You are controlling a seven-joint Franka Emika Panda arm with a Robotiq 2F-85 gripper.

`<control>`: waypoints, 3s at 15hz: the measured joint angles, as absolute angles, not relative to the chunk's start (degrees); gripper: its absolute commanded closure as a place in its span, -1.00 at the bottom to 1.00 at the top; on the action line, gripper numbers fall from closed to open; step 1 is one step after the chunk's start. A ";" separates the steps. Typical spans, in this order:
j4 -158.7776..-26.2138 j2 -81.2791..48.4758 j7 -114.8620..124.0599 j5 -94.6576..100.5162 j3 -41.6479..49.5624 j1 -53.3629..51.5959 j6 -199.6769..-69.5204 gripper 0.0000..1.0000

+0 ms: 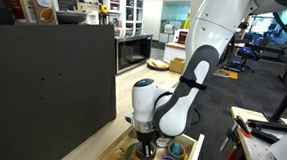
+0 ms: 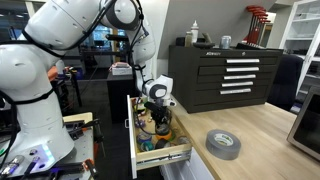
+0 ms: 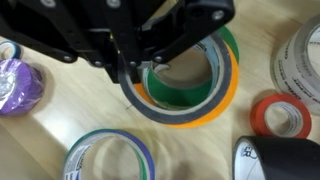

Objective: Remove the small black masking tape from the drawer and place it on top of the counter

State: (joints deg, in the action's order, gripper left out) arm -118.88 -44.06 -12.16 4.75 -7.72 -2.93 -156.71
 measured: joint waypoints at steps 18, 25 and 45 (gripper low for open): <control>-134.48 -24.39 -6.86 3.40 -9.09 -4.35 -154.57 0.91; -136.06 -16.20 -1.81 6.63 -4.74 -5.60 -154.38 0.92; -106.88 -34.64 3.44 8.44 4.35 -2.48 -145.13 -0.36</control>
State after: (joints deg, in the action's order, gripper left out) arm -106.88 -34.64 3.44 8.44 4.35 -2.48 -145.13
